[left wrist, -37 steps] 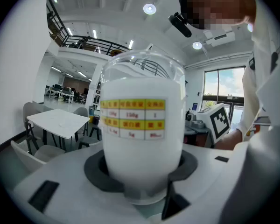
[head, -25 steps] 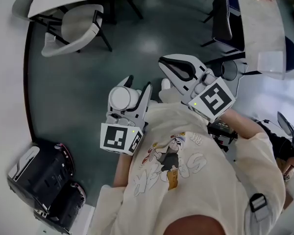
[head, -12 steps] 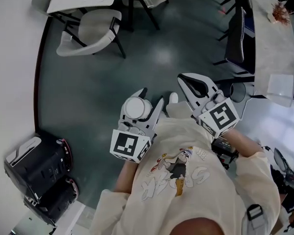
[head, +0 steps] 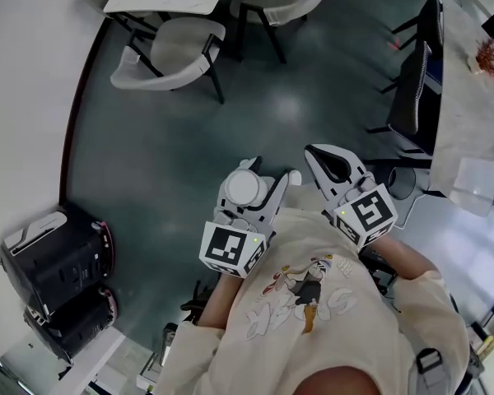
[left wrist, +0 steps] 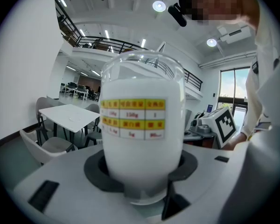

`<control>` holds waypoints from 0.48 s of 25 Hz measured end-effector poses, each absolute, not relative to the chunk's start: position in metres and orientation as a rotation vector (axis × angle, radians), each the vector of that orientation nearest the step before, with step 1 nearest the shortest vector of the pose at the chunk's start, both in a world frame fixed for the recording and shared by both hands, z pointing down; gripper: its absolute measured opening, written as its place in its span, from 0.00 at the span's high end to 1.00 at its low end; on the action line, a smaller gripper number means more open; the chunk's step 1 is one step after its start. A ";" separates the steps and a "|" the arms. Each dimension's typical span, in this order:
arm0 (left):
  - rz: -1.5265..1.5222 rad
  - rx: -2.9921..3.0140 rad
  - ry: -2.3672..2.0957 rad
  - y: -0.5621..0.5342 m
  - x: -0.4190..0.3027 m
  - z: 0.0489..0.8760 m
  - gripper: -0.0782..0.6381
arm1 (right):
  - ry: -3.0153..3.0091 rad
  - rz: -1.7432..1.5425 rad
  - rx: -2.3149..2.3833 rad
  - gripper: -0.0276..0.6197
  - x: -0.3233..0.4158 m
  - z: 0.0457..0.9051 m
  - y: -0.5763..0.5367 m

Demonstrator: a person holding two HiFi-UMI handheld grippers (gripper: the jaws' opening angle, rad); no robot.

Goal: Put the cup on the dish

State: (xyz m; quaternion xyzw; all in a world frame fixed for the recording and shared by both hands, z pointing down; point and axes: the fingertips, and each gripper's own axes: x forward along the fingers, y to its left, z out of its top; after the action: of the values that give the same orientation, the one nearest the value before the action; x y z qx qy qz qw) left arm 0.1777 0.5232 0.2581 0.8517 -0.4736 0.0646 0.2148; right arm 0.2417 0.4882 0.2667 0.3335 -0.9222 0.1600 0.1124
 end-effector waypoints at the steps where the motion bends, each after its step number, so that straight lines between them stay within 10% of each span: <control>1: 0.177 2.360 -1.312 0.522 0.179 0.258 0.60 | -2.703 0.474 0.977 0.95 0.242 0.267 0.488; 12: 0.167 2.336 -1.313 0.471 0.115 0.269 0.60 | -2.632 0.542 1.008 0.95 0.201 0.285 0.446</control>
State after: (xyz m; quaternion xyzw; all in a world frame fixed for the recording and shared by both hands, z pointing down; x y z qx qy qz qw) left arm 0.1152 0.4711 0.2692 0.8475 -0.4764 0.0606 0.2261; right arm 0.2012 0.4458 0.2851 0.3481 -0.9086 0.1873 0.1352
